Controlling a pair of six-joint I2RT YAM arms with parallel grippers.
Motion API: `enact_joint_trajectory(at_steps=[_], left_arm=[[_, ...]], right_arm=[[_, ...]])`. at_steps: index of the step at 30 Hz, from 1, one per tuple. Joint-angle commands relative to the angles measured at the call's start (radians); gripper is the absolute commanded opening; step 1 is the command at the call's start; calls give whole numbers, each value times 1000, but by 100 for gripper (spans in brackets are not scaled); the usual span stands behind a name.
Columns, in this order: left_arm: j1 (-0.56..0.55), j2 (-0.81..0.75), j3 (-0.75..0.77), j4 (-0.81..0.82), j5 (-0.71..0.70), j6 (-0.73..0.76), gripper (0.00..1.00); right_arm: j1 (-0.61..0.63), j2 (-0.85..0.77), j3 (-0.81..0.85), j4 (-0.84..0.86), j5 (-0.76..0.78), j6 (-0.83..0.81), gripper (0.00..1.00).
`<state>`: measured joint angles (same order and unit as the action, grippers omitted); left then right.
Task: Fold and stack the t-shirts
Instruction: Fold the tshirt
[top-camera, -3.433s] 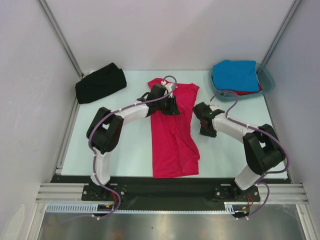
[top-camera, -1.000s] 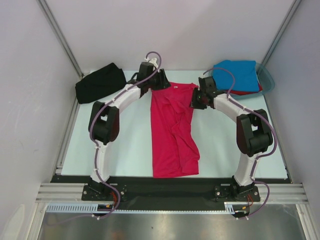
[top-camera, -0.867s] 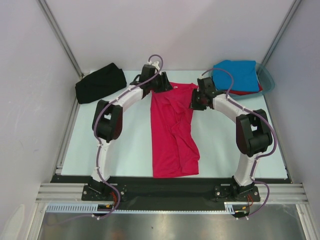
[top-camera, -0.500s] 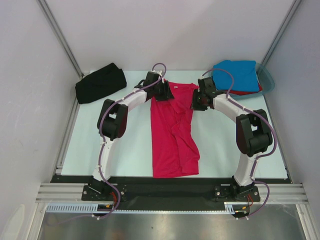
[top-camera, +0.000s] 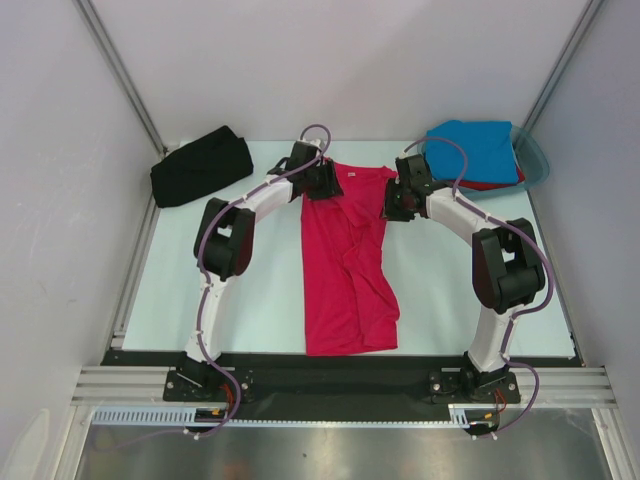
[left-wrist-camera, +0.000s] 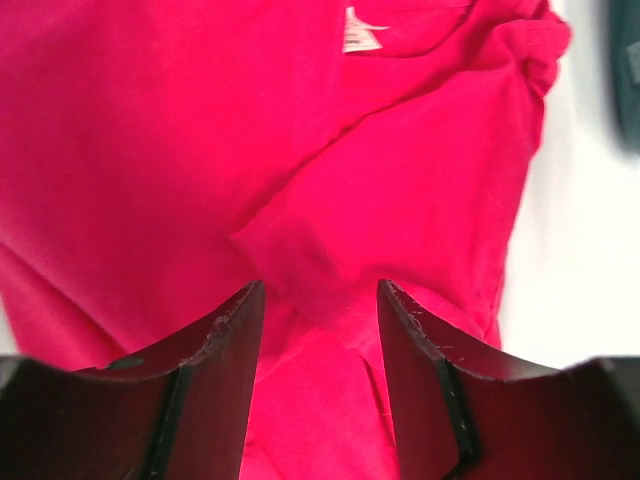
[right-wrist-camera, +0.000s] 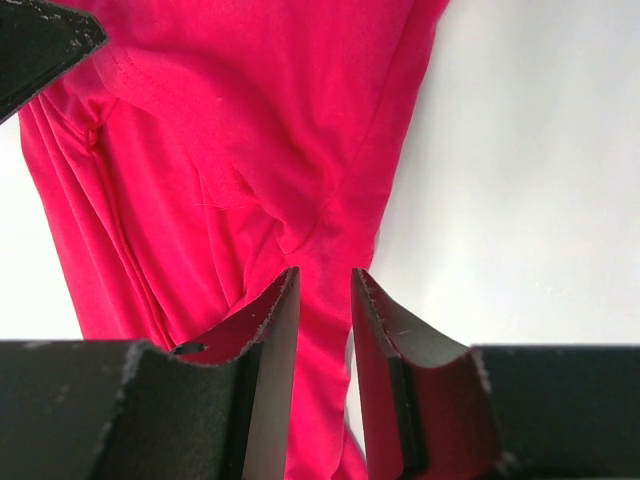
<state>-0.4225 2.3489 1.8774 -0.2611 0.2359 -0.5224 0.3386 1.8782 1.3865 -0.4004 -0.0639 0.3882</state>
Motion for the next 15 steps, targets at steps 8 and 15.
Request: enact_joint_trajectory(at_steps=[8, 15], left_arm=[[8, 27, 78, -35, 13, -16, 55], [7, 66, 123, -33, 65, -34, 45]], right_arm=[[8, -14, 20, -15, 19, -6, 32], [8, -13, 20, -25, 29, -9, 32]])
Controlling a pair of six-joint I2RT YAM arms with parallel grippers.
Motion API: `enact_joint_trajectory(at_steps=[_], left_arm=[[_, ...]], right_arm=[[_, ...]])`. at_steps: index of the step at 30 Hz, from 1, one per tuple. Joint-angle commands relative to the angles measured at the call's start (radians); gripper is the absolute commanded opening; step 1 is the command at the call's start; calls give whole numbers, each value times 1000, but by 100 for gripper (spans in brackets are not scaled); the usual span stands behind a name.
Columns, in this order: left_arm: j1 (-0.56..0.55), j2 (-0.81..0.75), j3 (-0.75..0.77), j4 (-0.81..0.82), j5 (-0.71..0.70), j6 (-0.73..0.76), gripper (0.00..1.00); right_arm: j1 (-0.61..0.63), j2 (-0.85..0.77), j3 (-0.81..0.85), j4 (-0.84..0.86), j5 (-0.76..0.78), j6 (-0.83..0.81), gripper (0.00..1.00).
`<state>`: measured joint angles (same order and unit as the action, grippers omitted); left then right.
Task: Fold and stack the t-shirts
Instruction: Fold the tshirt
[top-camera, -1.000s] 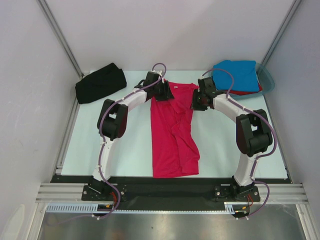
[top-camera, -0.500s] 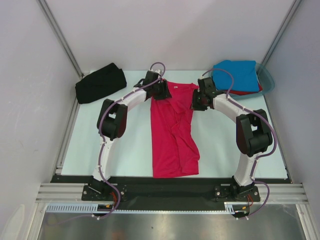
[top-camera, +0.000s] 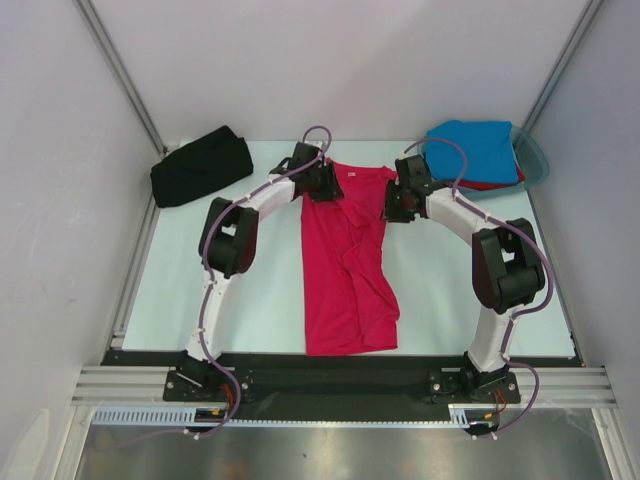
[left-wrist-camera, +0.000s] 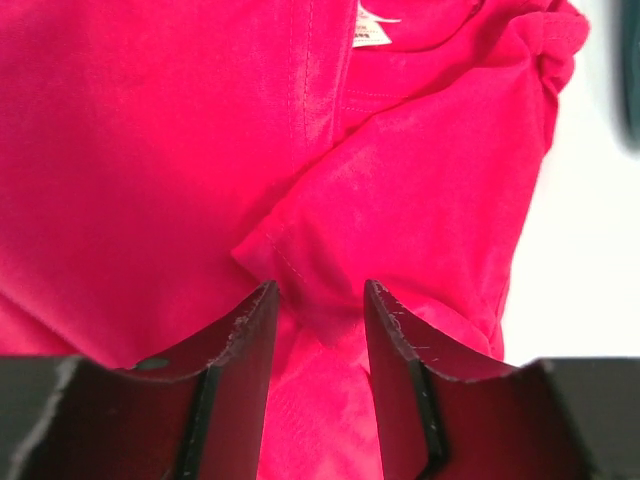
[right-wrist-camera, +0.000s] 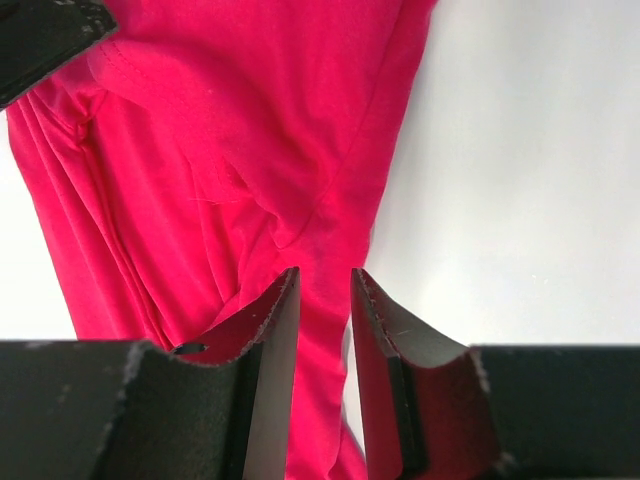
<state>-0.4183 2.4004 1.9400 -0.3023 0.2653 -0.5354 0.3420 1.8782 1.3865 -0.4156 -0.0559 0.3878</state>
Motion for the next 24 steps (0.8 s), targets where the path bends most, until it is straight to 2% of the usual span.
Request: enact_joint_trajectory(at_steps=[1, 5, 7, 8, 13, 19, 24], left_arm=[[3, 16, 60, 8, 35, -20, 45], [3, 16, 53, 6, 31, -20, 41], [3, 20, 53, 6, 31, -21, 32], [3, 20, 51, 11, 34, -23, 20], [3, 16, 45, 49, 70, -34, 0], [-14, 26, 82, 203, 260, -127, 0], [-51, 92, 233, 281, 377, -221, 0]], right_arm=[[5, -14, 19, -9, 21, -9, 32], [6, -21, 14, -11, 28, -9, 32], [5, -21, 11, -12, 34, -9, 32], [6, -21, 11, -11, 34, -9, 32], [5, -24, 3, -14, 37, -7, 31], [5, -50, -23, -22, 92, -4, 31], [6, -117, -53, -41, 201, 3, 31]])
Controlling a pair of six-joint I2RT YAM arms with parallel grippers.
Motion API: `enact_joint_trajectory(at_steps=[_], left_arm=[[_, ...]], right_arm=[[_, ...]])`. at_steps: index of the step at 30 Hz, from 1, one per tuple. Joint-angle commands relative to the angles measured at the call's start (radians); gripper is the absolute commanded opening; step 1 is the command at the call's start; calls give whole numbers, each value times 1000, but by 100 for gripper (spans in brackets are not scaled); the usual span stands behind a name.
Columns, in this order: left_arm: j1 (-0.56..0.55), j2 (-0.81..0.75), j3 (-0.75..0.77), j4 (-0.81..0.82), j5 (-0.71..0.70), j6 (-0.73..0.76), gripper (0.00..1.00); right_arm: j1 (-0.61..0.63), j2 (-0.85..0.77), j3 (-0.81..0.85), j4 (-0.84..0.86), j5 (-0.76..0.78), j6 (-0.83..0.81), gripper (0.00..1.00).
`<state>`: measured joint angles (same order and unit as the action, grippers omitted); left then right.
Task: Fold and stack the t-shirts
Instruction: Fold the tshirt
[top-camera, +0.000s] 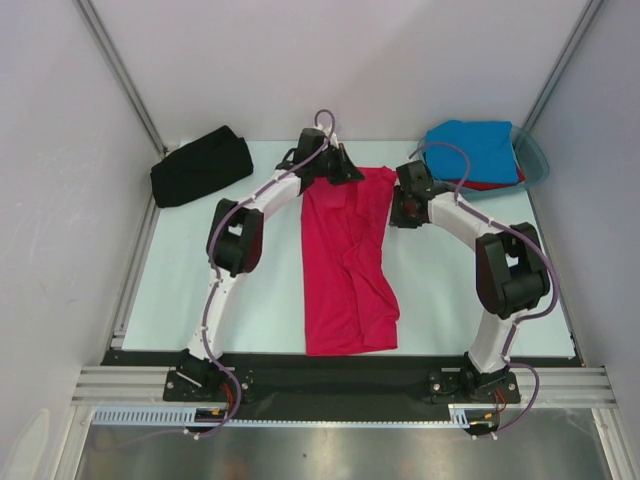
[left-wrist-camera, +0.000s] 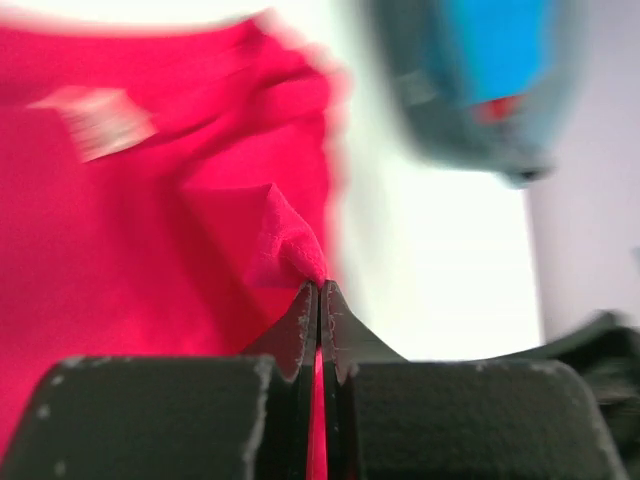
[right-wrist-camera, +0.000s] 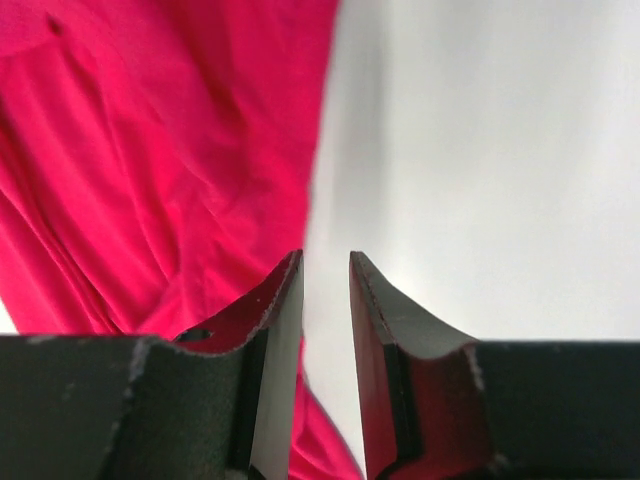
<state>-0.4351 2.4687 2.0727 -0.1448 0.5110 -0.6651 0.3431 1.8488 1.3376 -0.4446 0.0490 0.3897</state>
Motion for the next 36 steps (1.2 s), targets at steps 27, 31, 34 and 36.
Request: enact_joint_trajectory(at_steps=[27, 31, 34, 36], left_arm=[[-175, 352, 389, 689, 313, -769, 28], [-175, 349, 382, 735, 331, -765, 89], [-168, 293, 351, 725, 354, -705, 100], [-146, 224, 244, 696, 347, -642, 100]], right_arm=[[96, -180, -141, -51, 204, 34, 36], [120, -194, -141, -66, 222, 38, 37], [143, -220, -135, -86, 232, 49, 39], [155, -243, -133, -89, 241, 48, 39]])
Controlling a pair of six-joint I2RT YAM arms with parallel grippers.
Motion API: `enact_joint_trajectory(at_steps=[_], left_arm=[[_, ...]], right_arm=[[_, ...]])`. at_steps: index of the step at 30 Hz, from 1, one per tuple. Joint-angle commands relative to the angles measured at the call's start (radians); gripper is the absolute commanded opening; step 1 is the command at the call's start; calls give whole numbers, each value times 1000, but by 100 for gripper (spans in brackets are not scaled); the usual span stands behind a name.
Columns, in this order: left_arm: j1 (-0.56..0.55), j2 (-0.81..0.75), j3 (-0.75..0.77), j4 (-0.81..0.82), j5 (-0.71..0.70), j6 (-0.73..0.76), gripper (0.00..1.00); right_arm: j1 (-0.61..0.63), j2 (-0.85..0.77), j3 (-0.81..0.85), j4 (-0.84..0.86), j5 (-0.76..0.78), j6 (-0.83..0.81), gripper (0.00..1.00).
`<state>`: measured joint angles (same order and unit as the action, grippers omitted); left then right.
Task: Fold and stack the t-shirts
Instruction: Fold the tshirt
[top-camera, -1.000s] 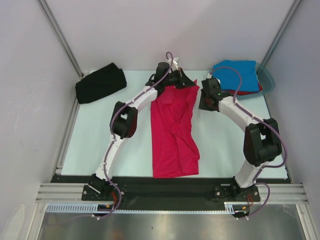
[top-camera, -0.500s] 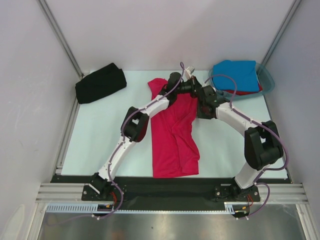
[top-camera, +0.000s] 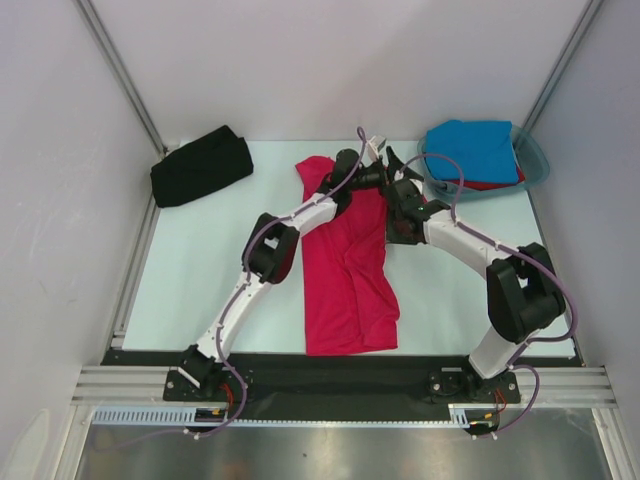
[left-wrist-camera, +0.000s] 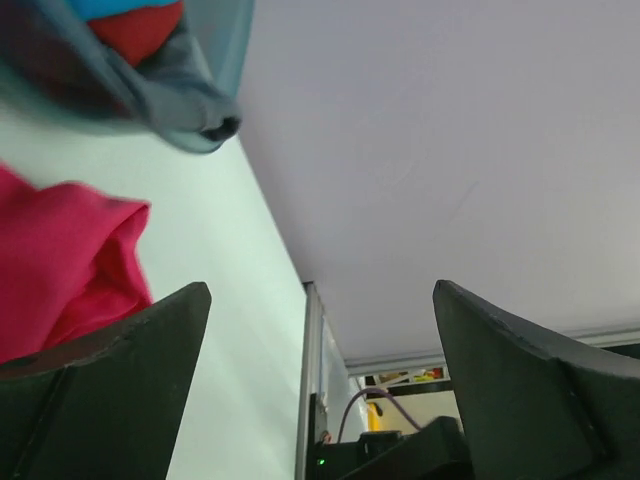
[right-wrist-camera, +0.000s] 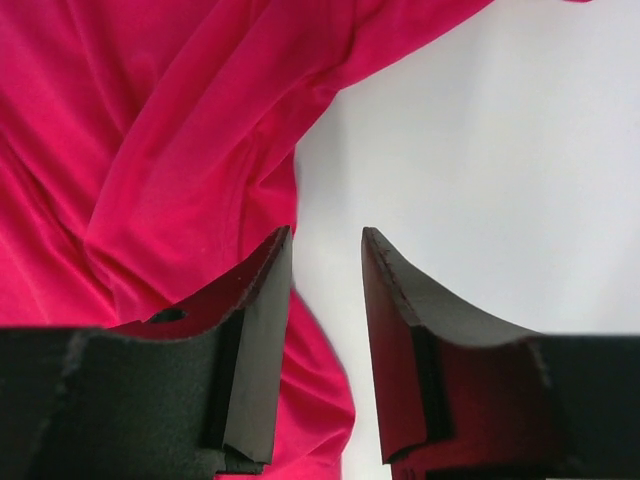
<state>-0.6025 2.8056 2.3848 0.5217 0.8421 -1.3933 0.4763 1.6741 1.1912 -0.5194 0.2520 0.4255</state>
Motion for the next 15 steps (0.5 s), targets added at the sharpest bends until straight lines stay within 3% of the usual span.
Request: enact_joint_trajectory(at_steps=[1, 3, 4, 6, 7, 9, 15], left_arm=[[32, -154, -119, -42, 2, 191, 100], [73, -320, -301, -132, -110, 328, 100], [85, -378, -340, -308, -177, 508, 100], [108, -481, -380, -492, -318, 673, 100], [113, -498, -375, -643, -465, 795, 100], [125, -515, -374, -718, -558, 861, 100], [141, -477, -368, -799, -617, 893, 100]], right_arm=[[24, -74, 15, -13, 35, 12, 40], [25, -83, 19, -14, 33, 10, 40], [25, -85, 21, -16, 35, 10, 40], [28, -89, 27, -19, 39, 9, 40], [31, -93, 27, -16, 39, 9, 40], [33, -94, 28, -10, 35, 7, 40], [33, -94, 30, -10, 41, 2, 40]])
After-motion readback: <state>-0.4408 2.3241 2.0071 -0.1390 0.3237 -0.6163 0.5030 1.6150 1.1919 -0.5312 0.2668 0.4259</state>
